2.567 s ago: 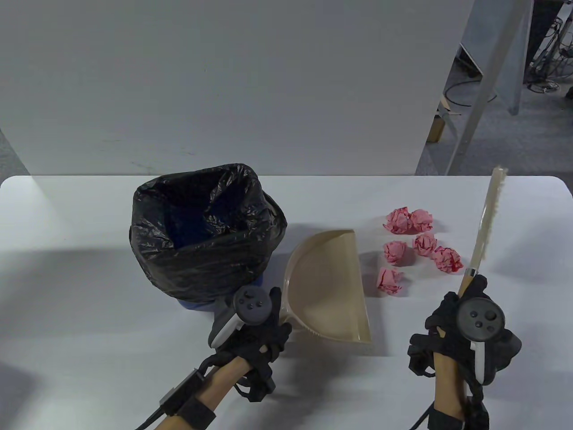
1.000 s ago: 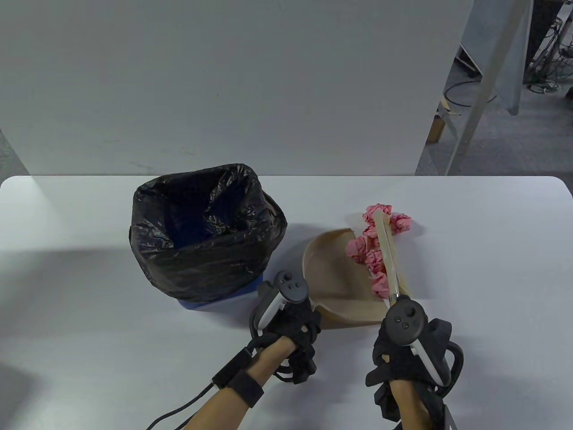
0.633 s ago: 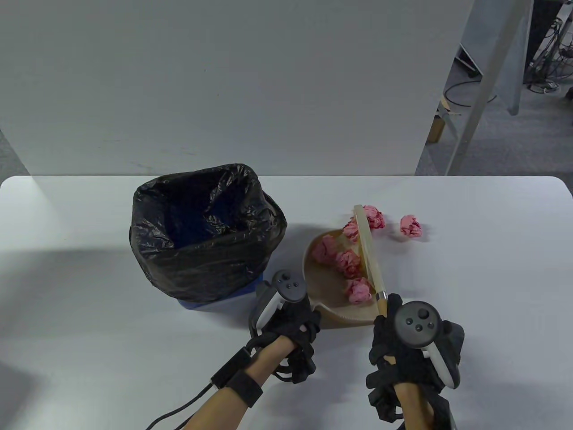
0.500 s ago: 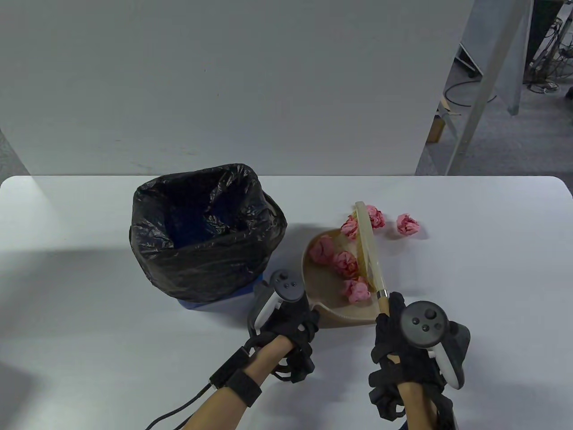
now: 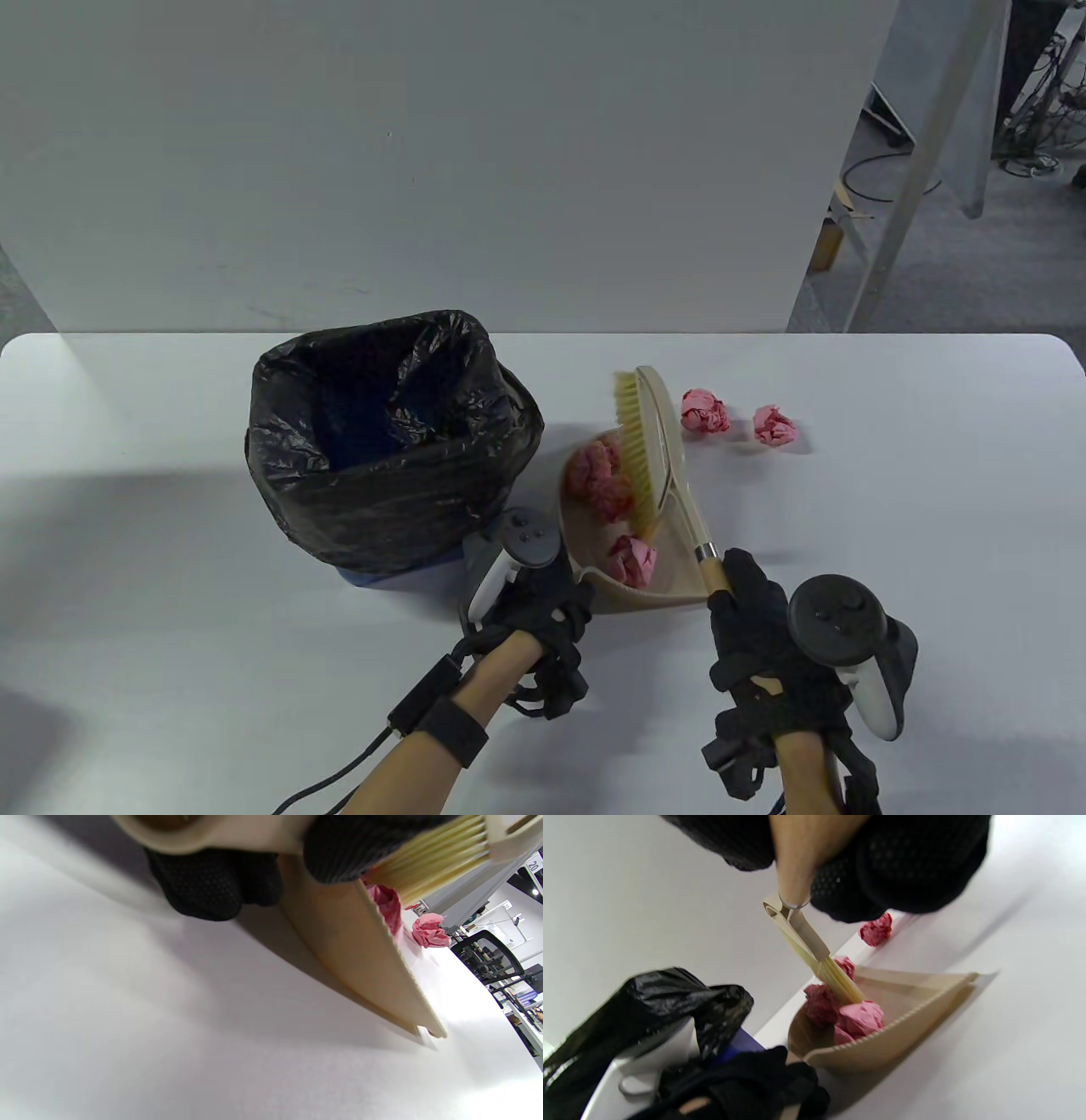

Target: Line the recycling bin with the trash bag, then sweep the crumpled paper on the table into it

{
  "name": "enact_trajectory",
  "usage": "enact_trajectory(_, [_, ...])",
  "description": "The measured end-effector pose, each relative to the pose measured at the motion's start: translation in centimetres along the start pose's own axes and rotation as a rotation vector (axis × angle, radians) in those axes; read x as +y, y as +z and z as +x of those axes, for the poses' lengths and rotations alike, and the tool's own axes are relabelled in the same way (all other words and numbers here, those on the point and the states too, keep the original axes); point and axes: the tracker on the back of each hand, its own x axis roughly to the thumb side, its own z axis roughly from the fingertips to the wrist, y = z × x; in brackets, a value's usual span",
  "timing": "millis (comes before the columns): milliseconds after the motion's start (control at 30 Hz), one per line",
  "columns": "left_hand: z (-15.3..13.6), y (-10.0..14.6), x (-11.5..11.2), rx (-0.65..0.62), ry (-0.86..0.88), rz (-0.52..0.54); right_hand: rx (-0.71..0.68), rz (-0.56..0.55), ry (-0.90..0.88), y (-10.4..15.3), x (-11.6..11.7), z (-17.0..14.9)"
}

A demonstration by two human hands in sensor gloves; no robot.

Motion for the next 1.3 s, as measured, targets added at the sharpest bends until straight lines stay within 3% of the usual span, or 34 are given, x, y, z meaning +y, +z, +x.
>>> enact_trajectory(200, [-0.3, 0.2, 0.4, -0.018, 0.068, -0.007, -0.047, -0.134, -0.129, 0.1, -0.8, -0.6])
enact_trajectory(600, [-0.6, 0.7, 0.5, -0.073, 0.152, -0.026, 0.085, -0.361, -0.072, 0.1, -2.5, -3.1])
enact_trajectory(1000, [0.5, 2.7, 1.1, -0.253, 0.252, -0.013, 0.184, -0.441, -0.123, 0.1, -3.5, -4.9])
enact_trajectory(1300, [1.6, 4.7, 3.2, -0.34, 0.344, 0.052, 0.221, -0.45, -0.192, 0.2, -4.0, -5.7])
